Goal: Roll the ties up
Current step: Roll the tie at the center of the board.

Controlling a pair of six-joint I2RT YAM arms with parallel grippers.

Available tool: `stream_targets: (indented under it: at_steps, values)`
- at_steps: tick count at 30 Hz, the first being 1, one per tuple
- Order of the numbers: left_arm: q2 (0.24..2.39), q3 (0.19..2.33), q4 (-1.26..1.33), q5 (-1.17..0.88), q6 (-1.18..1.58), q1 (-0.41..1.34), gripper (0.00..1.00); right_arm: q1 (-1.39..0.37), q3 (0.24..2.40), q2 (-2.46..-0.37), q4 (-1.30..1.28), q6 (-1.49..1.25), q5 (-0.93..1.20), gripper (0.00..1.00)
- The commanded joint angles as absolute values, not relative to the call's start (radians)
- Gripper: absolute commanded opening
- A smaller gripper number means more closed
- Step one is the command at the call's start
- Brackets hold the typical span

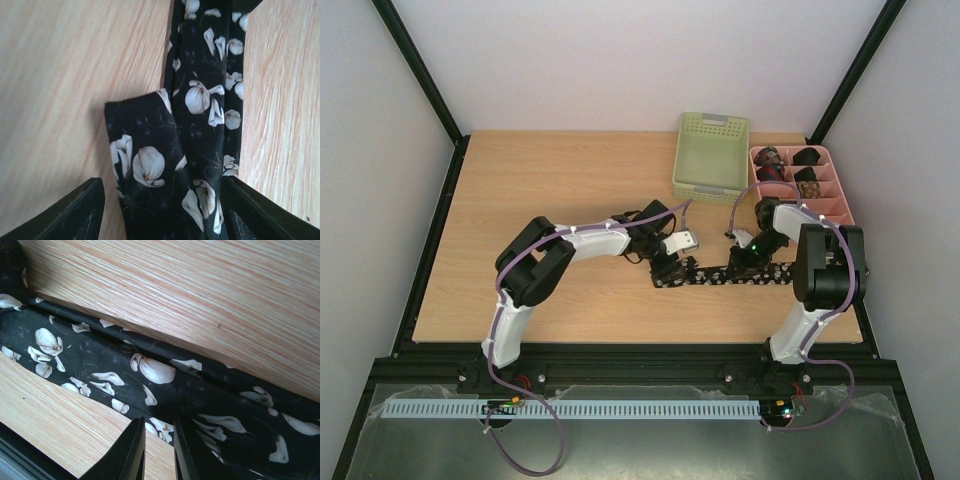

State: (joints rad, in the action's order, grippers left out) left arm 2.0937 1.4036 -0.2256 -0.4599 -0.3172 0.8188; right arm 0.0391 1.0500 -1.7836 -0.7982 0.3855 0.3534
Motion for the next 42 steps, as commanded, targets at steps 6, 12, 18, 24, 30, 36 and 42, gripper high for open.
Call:
stream_targets:
  at_steps: [6,12,18,24,30,36,42]
  values:
    - [2.114,1.406,-0.245,-0.494,-0.301,0.827,0.42,0.037,1.023,-1.818,-0.805,0.394,0.345,0.18]
    - [1.952,1.258,-0.13,-0.493,-0.397,0.833,0.38,0.037,1.01,-1.81,-0.809,0.396,0.349,0.18]
    - [1.963,1.231,-0.184,-0.431,-0.498,0.869,0.4,0.037,1.027,-1.806,-0.82,0.382,0.373,0.18]
    - [2.007,1.196,-0.167,-0.345,-0.508,0.9,0.43,0.037,1.093,-1.771,-0.879,0.364,0.542,0.21]
    - [2.03,1.177,-0.162,-0.279,-0.479,0.894,0.41,0.023,1.155,-1.766,-0.92,0.315,0.747,0.26]
    - [1.997,1.15,-0.133,-0.32,-0.448,0.877,0.4,-0.04,1.151,-1.801,-0.892,0.258,0.803,0.27]
    - [1.996,1.148,-0.136,-0.316,-0.452,0.877,0.41,-0.103,1.149,-1.875,-0.862,0.22,0.821,0.3]
